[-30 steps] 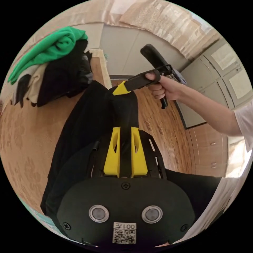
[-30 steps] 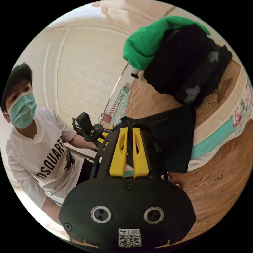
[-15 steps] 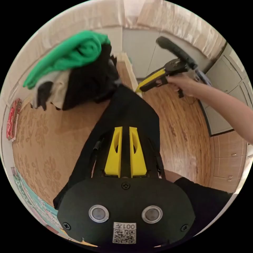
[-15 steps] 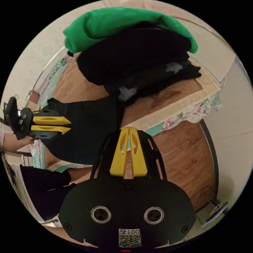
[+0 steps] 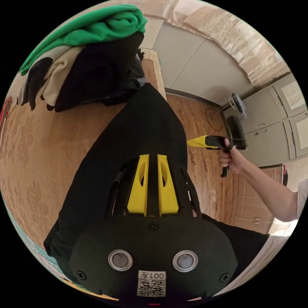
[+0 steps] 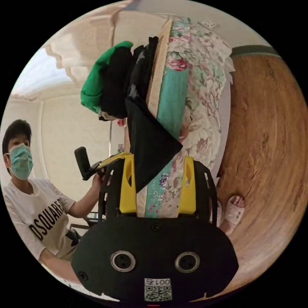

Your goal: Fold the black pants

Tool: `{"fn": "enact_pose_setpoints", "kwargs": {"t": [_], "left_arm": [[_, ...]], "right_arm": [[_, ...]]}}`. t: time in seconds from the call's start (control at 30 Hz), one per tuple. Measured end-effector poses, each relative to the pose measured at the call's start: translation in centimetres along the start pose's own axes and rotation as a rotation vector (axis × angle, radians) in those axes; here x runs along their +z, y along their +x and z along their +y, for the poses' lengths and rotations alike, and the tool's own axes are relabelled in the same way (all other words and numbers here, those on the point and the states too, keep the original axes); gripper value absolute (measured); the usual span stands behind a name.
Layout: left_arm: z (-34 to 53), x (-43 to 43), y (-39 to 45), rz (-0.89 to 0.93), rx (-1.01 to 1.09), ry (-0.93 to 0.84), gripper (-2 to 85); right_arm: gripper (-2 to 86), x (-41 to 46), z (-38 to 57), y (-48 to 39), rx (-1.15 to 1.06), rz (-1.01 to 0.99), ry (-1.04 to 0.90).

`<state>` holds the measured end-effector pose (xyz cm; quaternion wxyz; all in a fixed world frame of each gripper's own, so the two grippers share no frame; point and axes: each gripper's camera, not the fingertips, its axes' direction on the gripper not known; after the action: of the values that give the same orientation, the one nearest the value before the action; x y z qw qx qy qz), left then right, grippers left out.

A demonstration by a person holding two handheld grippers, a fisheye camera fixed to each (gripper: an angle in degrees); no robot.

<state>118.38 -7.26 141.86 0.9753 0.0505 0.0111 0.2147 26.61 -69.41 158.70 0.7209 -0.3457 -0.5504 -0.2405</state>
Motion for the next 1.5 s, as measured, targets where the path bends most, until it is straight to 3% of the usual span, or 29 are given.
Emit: {"fn": "enact_pose_setpoints", "kwargs": {"t": [0.17, 0.23, 0.4, 0.5, 0.67, 0.9, 0.97, 1.1, 1.17, 1.23, 1.3, 1.37, 1.5], "left_arm": [[0.3, -2.0, 1.2, -0.035, 0.023, -0.038, 0.7], [0.7, -3.6, 1.4, -0.026, 0.012, -0.042, 0.7], [1.5, -7.6, 1.7, -0.017, -0.036, -0.052, 0.6], [2.1, -10.7, 2.5, -0.001, -0.07, -0.033, 0.6], [3.7, -16.4, 4.1, 0.136, -0.135, 0.032, 0.9], [7.0, -23.1, 7.3, 0.351, -0.192, 0.115, 0.8], [8.6, -25.9, 7.3, 0.289, -0.24, 0.135, -0.1], [17.3, -35.5, 4.2, -0.035, -0.472, 0.242, -0.9], [22.9, -39.2, 1.9, -0.171, -0.605, 0.245, -0.9], [30.1, -41.9, -1.5, -0.08, -0.755, 0.268, -0.9], [34.0, -41.7, -3.6, 0.109, -0.755, 0.246, -0.9], [37.5, -41.9, -4.3, 0.181, -0.813, 0.208, -0.9], [47.5, -49.2, -2.0, 0.201, -0.981, 0.516, -0.9]], "right_arm": [[13.4, 3.0, 1.9, 3.9, 0.162, -0.418, 0.141], [10.6, 2.6, 2.1, 3.2, 0.166, -0.324, 0.125], [2.9, -0.8, 3.4, -0.2, 0.101, -0.343, 0.17], [1.8, -2.6, 3.2, -5.0, 0.015, -0.249, 0.091], [1.1, -5.2, 4.4, -15.8, -0.126, 0.169, -0.055], [1.0, -11.0, 7.0, -22.0, -0.146, 0.397, -0.047], [1.0, -12.3, 7.2, -24.4, -0.191, 0.347, -0.053], [1.0, -10.3, 8.0, -32.9, -0.447, 0.217, -0.137], [1.0, -7.1, 9.3, -38.3, -0.583, 0.046, -0.19], [1.0, -3.8, 10.9, -41.9, -0.683, -0.077, -0.238], [1.1, 0.3, 12.8, -45.0, -0.769, -0.204, -0.285], [1.1, 7.1, 15.6, -48.5, -0.815, -0.357, -0.359], [1.2, 18.1, 22.6, -54.2, -0.967, -0.334, -0.523]]}}
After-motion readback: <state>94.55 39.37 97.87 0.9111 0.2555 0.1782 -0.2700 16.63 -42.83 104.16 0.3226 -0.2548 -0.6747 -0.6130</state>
